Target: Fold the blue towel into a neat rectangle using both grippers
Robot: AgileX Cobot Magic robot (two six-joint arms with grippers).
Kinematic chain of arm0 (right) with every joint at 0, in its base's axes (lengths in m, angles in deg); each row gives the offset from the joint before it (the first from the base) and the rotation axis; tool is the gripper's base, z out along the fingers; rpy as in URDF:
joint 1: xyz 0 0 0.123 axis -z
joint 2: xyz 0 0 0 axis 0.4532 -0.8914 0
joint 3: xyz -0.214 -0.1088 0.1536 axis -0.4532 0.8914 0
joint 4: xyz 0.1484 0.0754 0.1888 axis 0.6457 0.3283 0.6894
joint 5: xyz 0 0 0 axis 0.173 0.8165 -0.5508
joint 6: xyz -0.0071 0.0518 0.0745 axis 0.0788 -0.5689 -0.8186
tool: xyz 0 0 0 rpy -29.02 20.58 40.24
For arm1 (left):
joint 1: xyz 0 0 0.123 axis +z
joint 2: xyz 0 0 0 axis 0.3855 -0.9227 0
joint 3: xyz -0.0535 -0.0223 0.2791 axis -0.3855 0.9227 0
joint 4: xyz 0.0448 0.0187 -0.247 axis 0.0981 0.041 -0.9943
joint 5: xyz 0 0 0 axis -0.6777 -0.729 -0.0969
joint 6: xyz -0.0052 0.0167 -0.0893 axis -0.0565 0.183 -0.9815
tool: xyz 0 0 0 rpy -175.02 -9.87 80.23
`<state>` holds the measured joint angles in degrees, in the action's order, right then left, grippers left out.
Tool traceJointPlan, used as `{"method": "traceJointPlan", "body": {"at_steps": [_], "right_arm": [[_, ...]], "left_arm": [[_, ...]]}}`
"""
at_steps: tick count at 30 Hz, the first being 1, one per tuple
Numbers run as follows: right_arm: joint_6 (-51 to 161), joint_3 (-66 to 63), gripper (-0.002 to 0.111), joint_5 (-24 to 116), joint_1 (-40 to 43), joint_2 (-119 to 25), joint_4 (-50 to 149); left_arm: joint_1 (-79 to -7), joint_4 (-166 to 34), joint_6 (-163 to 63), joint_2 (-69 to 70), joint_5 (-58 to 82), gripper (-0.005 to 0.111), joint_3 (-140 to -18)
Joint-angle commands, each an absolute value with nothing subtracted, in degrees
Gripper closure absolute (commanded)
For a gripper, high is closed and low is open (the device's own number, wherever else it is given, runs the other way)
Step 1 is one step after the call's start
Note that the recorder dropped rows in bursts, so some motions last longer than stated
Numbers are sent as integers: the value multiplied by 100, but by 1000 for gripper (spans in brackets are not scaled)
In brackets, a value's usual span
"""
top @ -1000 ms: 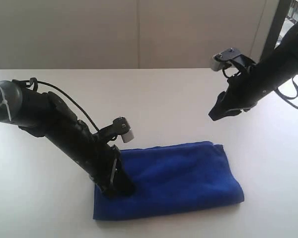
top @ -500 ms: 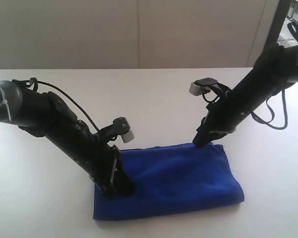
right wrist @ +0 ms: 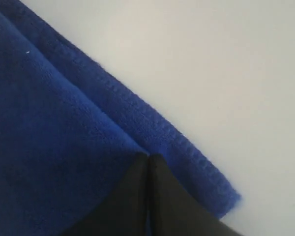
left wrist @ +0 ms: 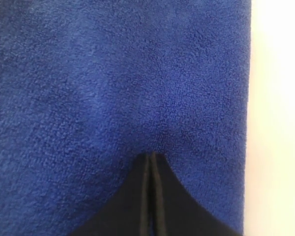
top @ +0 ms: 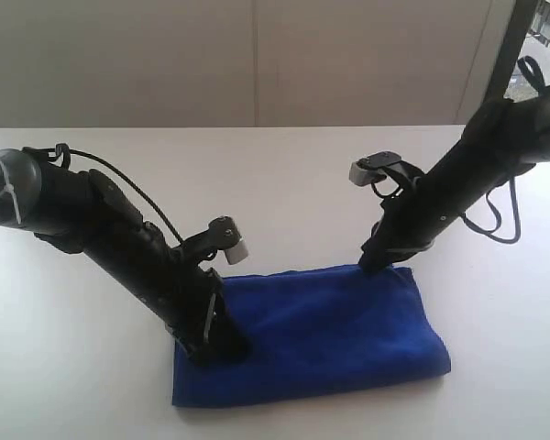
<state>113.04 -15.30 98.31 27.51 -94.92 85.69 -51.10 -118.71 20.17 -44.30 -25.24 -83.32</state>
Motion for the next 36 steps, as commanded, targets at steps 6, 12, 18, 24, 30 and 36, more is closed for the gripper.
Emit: {"method": "traceJointPlan", "body": {"at_steps": [6,12,18,24,30,36], "right_arm": [[11341,-1691,108,9930,2753,-7858,8521],[11030,-1519,108,9994,2753,-7079,8479],[10816,-778,108,9959,2753,-7043,8289],[10533,75,108,9144,2688,-7071,8289],[10533,411,108,8388,2285,-7611,8289],[10533,411,108,7836,2000,-8388,8289]], "left_arm": [[-5136,-11706,1953,-3666,-1876,107,-8314],[-5136,-11425,1518,-2967,-1867,107,-8314],[-5136,-10812,972,-2954,-1747,107,-8151],[-5136,-10801,942,-3024,-637,107,-7783],[-5136,-11104,942,-3482,-42,107,-7783],[-5136,-11143,1095,-3901,160,107,-7783]]}}
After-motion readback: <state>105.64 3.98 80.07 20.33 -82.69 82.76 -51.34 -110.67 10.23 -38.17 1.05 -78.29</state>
